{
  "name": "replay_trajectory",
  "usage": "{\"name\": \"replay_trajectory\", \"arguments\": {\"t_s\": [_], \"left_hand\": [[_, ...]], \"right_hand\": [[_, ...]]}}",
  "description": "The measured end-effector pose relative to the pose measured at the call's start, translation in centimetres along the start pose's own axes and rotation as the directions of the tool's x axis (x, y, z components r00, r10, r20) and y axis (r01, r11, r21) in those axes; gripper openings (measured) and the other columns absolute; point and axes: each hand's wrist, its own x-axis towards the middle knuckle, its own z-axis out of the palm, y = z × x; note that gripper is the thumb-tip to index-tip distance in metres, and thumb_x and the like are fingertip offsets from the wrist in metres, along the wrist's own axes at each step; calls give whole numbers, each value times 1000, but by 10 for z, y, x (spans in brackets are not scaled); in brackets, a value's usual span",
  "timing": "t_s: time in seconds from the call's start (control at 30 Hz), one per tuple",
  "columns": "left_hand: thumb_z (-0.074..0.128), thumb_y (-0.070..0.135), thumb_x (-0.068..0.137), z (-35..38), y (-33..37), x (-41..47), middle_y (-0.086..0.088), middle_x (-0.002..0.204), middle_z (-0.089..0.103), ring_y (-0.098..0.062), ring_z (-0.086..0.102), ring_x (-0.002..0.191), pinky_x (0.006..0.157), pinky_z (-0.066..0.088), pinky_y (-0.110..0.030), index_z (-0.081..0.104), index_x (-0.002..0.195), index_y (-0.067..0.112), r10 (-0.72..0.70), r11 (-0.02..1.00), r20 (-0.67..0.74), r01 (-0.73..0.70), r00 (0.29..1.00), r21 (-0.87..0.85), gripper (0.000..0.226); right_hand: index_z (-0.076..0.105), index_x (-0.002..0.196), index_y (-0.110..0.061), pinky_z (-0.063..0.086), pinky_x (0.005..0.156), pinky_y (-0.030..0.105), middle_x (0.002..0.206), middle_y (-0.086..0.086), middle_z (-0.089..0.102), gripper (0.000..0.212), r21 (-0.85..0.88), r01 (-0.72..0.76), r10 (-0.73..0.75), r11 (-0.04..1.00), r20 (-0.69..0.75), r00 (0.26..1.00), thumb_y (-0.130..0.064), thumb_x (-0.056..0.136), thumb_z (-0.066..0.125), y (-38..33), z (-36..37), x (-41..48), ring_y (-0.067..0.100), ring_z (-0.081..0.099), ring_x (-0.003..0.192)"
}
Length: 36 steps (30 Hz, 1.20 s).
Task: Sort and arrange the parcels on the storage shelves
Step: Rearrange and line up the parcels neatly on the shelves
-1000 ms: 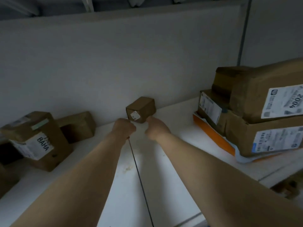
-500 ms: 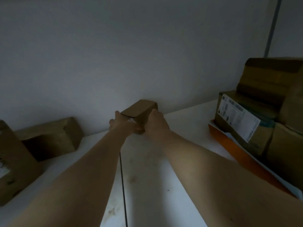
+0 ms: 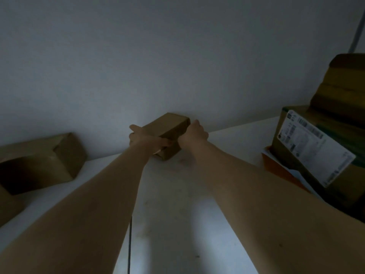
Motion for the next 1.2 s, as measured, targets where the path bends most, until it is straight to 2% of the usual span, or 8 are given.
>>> {"name": "replay_trajectory", "arguments": {"t_s": [0.1, 0.2, 0.33, 0.73, 0.93, 1.0, 1.07, 1.2], "left_hand": [[89, 26, 61, -2, 0, -4, -15, 137, 33, -30, 42, 125, 90, 48, -31, 22, 139, 6, 3, 1000, 22, -3, 1000, 13, 105], [88, 27, 61, -8, -3, -9, -12, 139, 30, -29, 39, 127, 90, 46, -31, 19, 144, 6, -19, 999, 37, 18, 999, 32, 110], [88, 33, 61, -21, -6, -25, -12, 138, 30, -29, 38, 128, 89, 43, -32, 24, 140, 8, -34, 991, 45, 28, 998, 131, 106], [84, 47, 61, -109, -37, -161, -12, 141, 36, -30, 42, 126, 92, 45, -33, 22, 146, 11, -91, 974, 224, 41, 970, 221, 111], [84, 46, 57, -152, -54, -230, -10, 107, 65, -23, 64, 92, 82, 54, -34, 51, 124, 8, -144, 972, 390, 204, 909, -115, 84], [81, 49, 62, -164, -56, -251, -6, 98, 68, -18, 64, 84, 75, 52, -28, 57, 117, 10, -156, 929, 459, 288, 875, -233, 71], [70, 40, 81, -175, -53, -273, -2, 75, 68, -13, 61, 67, 66, 48, -23, 62, 94, 11, -120, 889, 522, 325, 845, -322, 33], [56, 31, 92, -190, -52, -307, -3, 61, 66, -15, 60, 65, 75, 47, -26, 59, 80, 12, -67, 801, 555, 377, 829, -466, 22]], "right_hand": [[7, 151, -6, 27, 111, 33, 150, 14, 29, 77, 24, -13, 12, 1000, 35, 999, -11, 91, 55, 0, -2, 3, 33, 30, 136], [29, 142, -5, 32, 111, 36, 141, 15, 41, 60, 13, 7, -7, 1000, 48, 999, -11, 88, 55, 1, 0, -1, 32, 39, 130], [32, 138, -3, 32, 109, 33, 138, 15, 42, 55, -30, 9, -7, 1000, 54, 999, -12, 89, 55, 0, 2, -19, 31, 41, 127], [53, 126, -4, 39, 105, 33, 129, 15, 56, 38, -78, -10, 15, 997, 65, 998, -10, 89, 47, -10, -14, -176, 32, 52, 120], [34, 147, -9, 37, 110, 36, 150, 12, 39, 60, 249, -130, 125, 960, 37, 991, -9, 90, 54, -11, -36, -255, 30, 39, 136], [38, 143, -8, 49, 87, 34, 142, 14, 46, 62, 363, -204, 187, 909, 80, 979, -19, 87, 63, -10, -39, -281, 31, 48, 125], [44, 138, -9, 47, 70, 28, 132, 14, 51, 62, 484, -287, 234, 827, 169, 957, -33, 86, 67, -11, -39, -304, 30, 54, 113], [55, 122, -16, 46, 82, 37, 111, 17, 54, 55, 595, -370, 189, 713, 345, 919, -49, 79, 68, -18, -36, -339, 28, 55, 90]]}}
